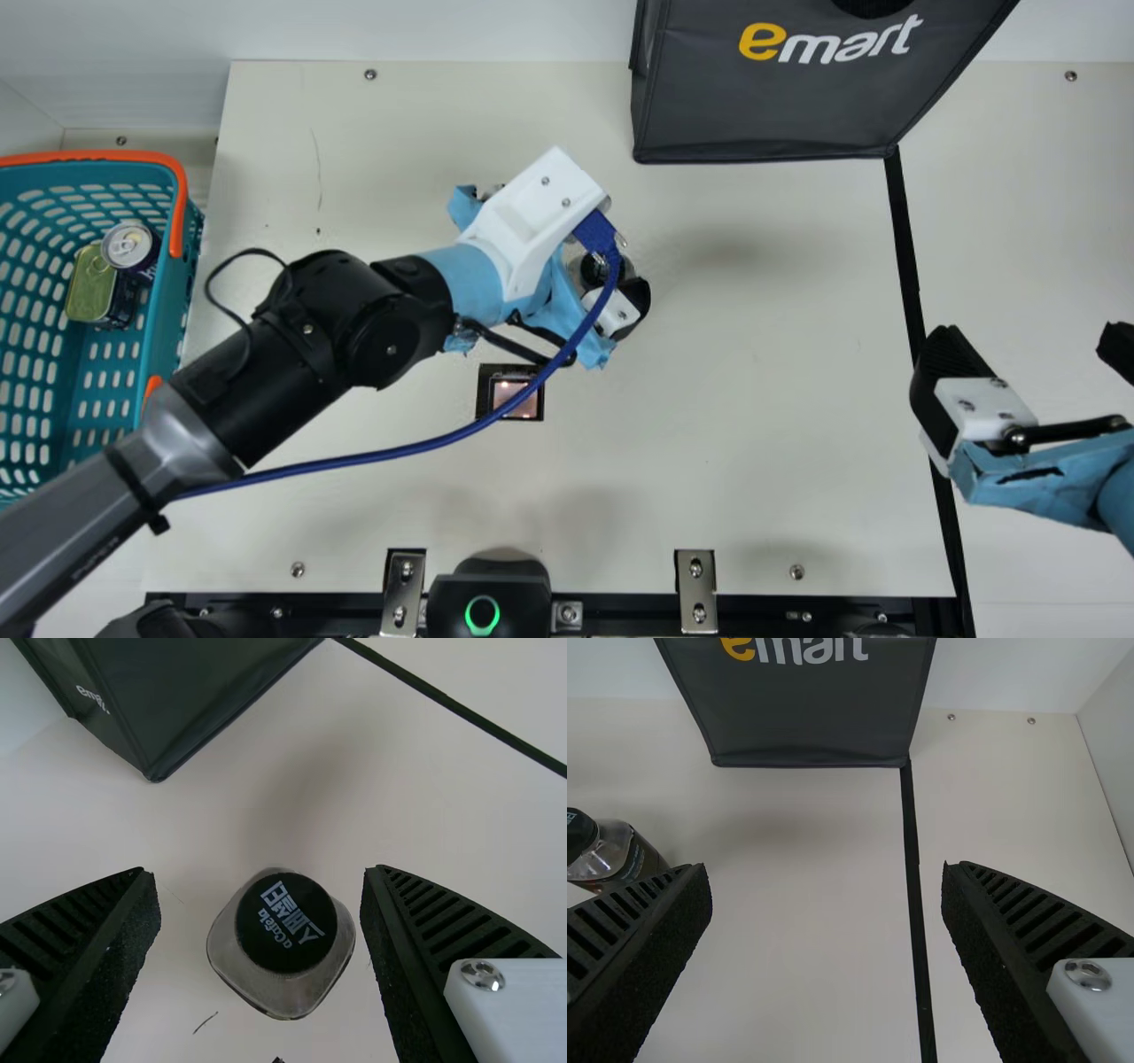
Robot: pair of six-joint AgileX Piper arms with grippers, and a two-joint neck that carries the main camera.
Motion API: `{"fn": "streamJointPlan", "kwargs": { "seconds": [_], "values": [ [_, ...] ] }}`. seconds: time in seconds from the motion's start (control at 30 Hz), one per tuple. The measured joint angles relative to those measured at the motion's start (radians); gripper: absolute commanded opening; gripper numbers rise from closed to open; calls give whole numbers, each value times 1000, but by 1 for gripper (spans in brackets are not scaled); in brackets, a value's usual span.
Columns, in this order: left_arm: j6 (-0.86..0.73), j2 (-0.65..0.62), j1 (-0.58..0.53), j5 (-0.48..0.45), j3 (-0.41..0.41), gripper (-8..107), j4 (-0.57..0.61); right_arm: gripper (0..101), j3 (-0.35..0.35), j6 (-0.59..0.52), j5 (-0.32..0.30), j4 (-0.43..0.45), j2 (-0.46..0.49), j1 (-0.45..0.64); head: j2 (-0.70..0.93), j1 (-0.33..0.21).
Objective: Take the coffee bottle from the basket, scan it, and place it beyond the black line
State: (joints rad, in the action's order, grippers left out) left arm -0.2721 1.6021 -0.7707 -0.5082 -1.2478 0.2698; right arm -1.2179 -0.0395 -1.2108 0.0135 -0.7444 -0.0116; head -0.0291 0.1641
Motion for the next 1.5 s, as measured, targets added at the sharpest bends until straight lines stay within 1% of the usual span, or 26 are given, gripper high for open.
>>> {"fn": "streamJointPlan", "kwargs": {
  "seconds": [0.17, 0.43, 0.73, 1.03, 1.5],
  "values": [
    [33, -8, 17, -1, -15, 90, -17, 91, 0, 0, 0, 0, 0, 0, 0, 0],
    [64, -30, 60, 9, -11, 90, -53, 91, 0, 0, 0, 0, 0, 0, 0, 2],
    [103, -85, 137, 31, 39, 90, -110, 91, 0, 0, 0, 0, 0, 0, 0, 2],
    [157, -159, 226, 44, 105, 90, -167, 91, 0, 0, 0, 0, 0, 0, 0, 0],
    [191, -262, 378, 46, 192, 90, -194, 91, 0, 0, 0, 0, 0, 0, 0, 0]
  ]
}}
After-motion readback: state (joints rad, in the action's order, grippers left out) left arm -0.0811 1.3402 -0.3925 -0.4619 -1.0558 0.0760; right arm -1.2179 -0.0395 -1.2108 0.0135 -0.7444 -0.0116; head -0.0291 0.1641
